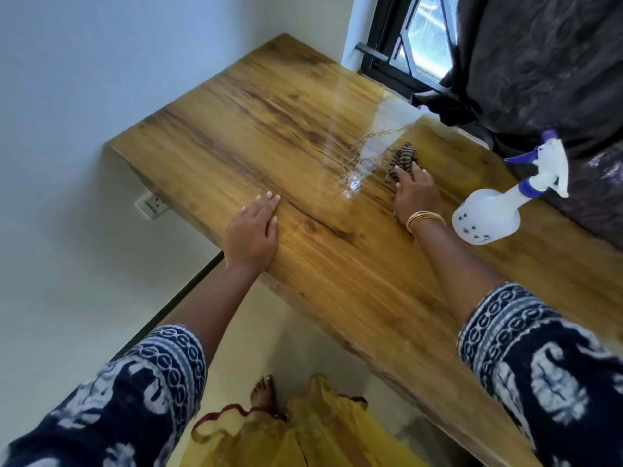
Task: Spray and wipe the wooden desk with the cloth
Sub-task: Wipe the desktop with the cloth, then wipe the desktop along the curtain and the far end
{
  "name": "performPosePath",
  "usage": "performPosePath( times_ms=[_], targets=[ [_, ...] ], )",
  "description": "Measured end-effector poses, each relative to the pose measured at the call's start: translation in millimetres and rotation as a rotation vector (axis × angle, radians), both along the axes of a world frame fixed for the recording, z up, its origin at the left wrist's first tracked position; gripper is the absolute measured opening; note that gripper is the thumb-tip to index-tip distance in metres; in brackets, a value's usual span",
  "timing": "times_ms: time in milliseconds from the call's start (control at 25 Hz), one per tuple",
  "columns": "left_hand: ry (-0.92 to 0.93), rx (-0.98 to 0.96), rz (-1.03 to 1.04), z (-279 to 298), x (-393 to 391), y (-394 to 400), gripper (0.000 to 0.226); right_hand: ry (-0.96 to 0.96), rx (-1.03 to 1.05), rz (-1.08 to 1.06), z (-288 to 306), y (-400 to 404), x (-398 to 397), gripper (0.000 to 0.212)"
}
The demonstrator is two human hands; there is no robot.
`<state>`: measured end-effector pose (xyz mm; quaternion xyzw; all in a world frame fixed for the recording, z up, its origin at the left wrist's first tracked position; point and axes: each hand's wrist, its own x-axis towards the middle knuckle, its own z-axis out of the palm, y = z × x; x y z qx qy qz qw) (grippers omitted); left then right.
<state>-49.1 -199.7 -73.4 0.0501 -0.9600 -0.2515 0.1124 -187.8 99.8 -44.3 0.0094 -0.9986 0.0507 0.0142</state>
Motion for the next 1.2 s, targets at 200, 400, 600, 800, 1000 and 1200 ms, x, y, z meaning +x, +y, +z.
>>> performPosePath(
  times_ms=[200,400,600,800,1000,1200],
  targets=[
    [-0.142,-0.154,-0.080,-3.9,-0.3,-4.4,0.063,0.070,0.032,0.259,0.4,-50.3,83.5,0.045],
    [-0.168,-0.221,-0.097,-4.8,-0.9,-5.1,0.072,0.039,0.015,0.764,-9.0,-54.6,145.0,0.044],
    [-0.163,-0.226,-0.072,-4.3,-0.8,-4.5,0.070,0.082,0.032,0.374,4.3,-13.9,24.1,0.042],
    [-0.157,-0.224,-0.080,-0.2,-3.1,-5.4,0.066,-0.074,-0.103,-0.145,7.2,-1.4,-51.0,0.046],
    [-0.146,-0.229,-0.056,11.0,-2.9,4.6,0.053,0.079,-0.059,0.301,-5.8,8.3,30.3,0.042],
    [-0.081,-0.005,-0.099,56.6,-43.7,65.1,0.033,0.118,-0.096,0.263,-6.2,20.9,45.9,0.042]
  ],
)
